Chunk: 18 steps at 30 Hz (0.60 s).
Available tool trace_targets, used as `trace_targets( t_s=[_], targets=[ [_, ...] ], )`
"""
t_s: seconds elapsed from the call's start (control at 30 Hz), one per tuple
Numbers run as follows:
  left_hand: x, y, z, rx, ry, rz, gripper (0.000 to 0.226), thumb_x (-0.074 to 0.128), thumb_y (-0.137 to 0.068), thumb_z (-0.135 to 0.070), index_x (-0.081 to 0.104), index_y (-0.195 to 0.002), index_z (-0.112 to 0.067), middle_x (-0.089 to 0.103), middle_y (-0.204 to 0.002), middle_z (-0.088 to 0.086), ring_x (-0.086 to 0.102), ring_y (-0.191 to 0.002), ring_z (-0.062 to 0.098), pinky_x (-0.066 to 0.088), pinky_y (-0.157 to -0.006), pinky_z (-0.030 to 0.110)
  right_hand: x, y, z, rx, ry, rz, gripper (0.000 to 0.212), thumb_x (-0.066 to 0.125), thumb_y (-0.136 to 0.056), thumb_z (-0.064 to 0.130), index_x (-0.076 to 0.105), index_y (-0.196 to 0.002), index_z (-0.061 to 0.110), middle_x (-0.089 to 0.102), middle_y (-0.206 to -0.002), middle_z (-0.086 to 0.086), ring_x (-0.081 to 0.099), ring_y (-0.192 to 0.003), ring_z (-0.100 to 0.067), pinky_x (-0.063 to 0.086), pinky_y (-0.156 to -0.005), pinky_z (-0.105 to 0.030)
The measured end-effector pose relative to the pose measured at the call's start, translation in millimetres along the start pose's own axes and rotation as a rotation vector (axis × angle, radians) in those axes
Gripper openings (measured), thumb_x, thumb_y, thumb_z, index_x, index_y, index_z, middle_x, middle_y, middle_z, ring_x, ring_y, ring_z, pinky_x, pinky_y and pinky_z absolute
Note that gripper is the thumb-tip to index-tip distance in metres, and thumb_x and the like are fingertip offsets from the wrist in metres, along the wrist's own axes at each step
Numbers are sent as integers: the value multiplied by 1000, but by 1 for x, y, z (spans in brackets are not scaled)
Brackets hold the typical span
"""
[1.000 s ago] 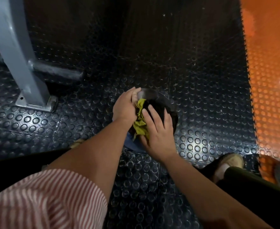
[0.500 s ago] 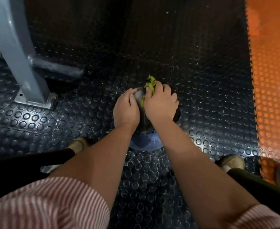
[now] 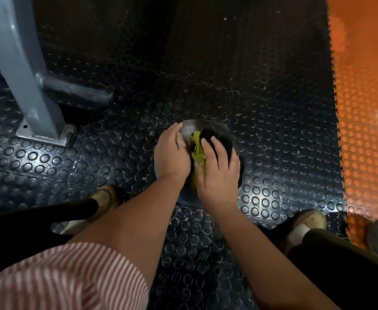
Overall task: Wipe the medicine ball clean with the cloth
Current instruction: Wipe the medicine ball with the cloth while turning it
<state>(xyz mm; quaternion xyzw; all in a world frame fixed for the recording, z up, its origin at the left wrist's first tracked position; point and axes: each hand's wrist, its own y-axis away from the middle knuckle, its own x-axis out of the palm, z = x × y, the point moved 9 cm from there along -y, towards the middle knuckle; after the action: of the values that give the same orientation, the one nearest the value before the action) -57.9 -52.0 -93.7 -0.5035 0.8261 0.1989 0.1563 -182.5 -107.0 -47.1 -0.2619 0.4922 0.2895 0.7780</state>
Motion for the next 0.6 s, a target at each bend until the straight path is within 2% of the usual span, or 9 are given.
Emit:
trace_targets(
  t_s=[0.07, 0.17, 0.23, 0.3, 0.37, 0.47, 0.53, 0.6],
  targets=[
    [-2, 3, 0, -2, -11, -27, 39, 35, -101, -14, 56, -134, -17, 54, -138, 0, 48, -127, 16, 36, -110, 32, -6, -32, -1, 76, 12, 60, 49, 32, -94, 37, 44, -140, 23, 43, -144, -3, 37, -129, -41, 28, -108, -57],
    [-2, 14, -2, 57, 6, -34, 45, 32, -96, -18, 58, -132, -16, 54, -139, 1, 46, -130, 17, 34, -112, 38, 15, -84, -11, 180, 41, 359, 45, 29, -100, 41, 38, -142, 28, 34, -149, 0, 31, -131, -38, 25, -109, -51],
    [0, 18, -1, 79, 18, -30, 51, 30, -90, -23, 59, -131, -15, 54, -140, 0, 44, -133, 18, 31, -115, 35, 28, -105, -21, 279, 19, 534, 45, 30, -100, 42, 37, -142, 27, 34, -147, -5, 31, -130, -39, 28, -106, -50],
    [2, 14, -1, 56, 34, -24, 54, 29, -87, -24, 59, -131, -15, 54, -140, 0, 42, -135, 18, 29, -115, 33, 36, -115, -26, 332, 21, 587, 46, 30, -99, 41, 37, -141, 25, 36, -145, -10, 34, -128, -40, 30, -103, -49],
    [3, 6, 0, -26, 46, -33, 48, 31, -91, -22, 60, -130, -19, 54, -139, -1, 45, -132, 18, 33, -112, 34, 34, -120, -24, 309, 36, 521, 45, 29, -99, 40, 40, -139, 23, 40, -141, -11, 36, -125, -40, 31, -100, -48],
    [4, 0, 1, -129, 43, -44, 41, 35, -98, -16, 61, -128, -27, 56, -135, -7, 50, -123, 15, 40, -104, 33, 17, -106, -12, 232, 100, 314, 44, 29, -100, 40, 43, -138, 24, 44, -140, -7, 39, -123, -38, 31, -100, -48],
    [3, -7, 3, -178, 35, -25, 40, 34, -99, -17, 60, -128, -26, 59, -132, -4, 53, -119, 17, 42, -100, 33, 6, -77, 2, 137, 125, 178, 47, 28, -97, 42, 46, -136, 25, 47, -140, -2, 42, -122, -36, 33, -100, -48],
    [3, -16, 6, -211, 30, 21, 39, 34, -100, -17, 59, -129, -25, 61, -128, 1, 55, -116, 21, 43, -97, 33, -5, -47, 16, 33, 49, 117, 49, 28, -94, 40, 51, -134, 26, 46, -142, 2, 38, -128, -37, 30, -106, -52]
  ],
)
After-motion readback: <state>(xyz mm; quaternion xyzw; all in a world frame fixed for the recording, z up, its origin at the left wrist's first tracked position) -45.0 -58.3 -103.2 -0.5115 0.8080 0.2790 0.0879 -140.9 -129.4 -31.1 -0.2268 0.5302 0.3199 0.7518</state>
